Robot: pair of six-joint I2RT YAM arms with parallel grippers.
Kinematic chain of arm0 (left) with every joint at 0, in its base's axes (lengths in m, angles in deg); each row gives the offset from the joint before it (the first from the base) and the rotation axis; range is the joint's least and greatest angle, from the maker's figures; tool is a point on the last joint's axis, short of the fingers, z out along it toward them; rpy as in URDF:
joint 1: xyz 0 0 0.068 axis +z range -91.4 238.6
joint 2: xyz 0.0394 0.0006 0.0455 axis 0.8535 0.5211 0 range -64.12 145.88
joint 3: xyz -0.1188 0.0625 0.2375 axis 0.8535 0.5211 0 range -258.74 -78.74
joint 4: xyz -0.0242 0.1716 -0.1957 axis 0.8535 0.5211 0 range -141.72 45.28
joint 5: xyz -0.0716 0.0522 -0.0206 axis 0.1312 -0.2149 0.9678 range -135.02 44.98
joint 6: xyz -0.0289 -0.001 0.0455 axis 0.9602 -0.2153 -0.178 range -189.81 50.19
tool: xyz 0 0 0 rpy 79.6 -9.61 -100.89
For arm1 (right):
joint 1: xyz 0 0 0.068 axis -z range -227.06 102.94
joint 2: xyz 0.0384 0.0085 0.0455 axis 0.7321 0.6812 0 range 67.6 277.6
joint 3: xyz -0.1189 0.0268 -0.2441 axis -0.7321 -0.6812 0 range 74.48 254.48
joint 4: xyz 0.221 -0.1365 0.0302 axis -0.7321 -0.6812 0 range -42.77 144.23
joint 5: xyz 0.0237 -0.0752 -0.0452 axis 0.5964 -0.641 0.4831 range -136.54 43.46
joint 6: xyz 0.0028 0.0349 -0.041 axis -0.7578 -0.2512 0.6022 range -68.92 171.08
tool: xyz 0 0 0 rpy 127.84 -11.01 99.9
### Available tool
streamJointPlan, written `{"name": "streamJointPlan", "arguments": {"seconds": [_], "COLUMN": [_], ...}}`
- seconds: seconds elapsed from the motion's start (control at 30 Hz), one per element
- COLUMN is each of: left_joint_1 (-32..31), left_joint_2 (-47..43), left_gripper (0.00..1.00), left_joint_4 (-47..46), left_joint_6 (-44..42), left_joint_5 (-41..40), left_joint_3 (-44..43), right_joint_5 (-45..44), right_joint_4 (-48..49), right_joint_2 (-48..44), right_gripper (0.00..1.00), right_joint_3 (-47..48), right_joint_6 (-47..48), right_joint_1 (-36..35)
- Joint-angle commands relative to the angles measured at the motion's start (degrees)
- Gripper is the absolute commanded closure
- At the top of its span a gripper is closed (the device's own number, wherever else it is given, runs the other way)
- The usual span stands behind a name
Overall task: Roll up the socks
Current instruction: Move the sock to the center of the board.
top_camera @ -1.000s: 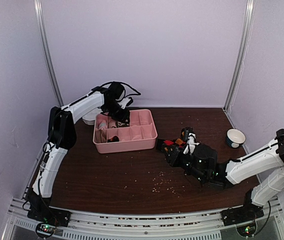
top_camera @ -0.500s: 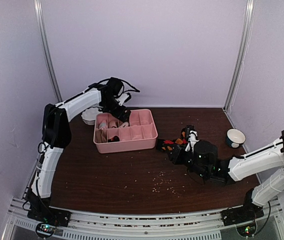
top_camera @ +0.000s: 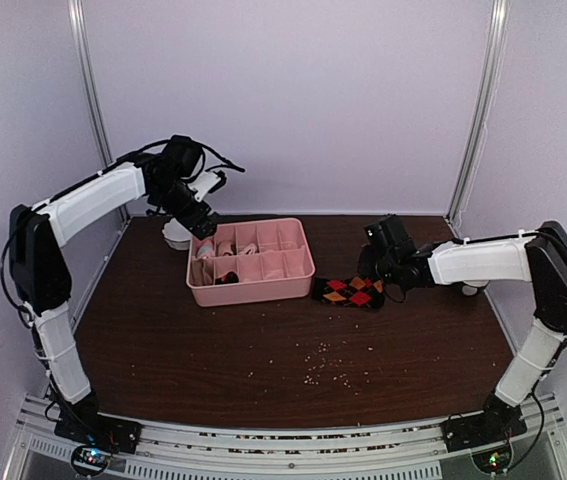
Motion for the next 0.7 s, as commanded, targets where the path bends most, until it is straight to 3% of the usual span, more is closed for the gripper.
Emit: {"name": "streamJointPlan", "arguments": {"seconds": [0.0, 0.17, 0.4, 0.67], "left_joint_1": [2.59, 2.54, 2.57, 2.53], "left_joint_2": [-7.51, -13.51, -18.22, -19.42], "left_gripper": [0.02, 0.02, 0.02, 0.02], "left_joint_4": [-3.4, -0.01, 2.61, 9.58], "left_joint_6": [-4.05, -7.78, -9.52, -10.8], "left_joint_5": [4.45, 11.43, 15.11, 20.85], "left_joint_3": [9.45, 18.57, 23.75, 19.56], "right_joint_5": [2.45, 3.31, 4.96, 9.24], "right_joint_4": [-10.14, -17.23, -24.19, -23.75], "right_joint_2": [7.93, 16.3, 17.45, 15.07], "right_gripper": [0.7, 0.75, 0.8, 0.89], "right_joint_3": [6.46, 14.8, 16.98, 5.34], "right_joint_6": [2.49, 3.37, 7.08, 10.13], "right_joint_1": [1.29, 1.01, 0.72, -0.37]}}
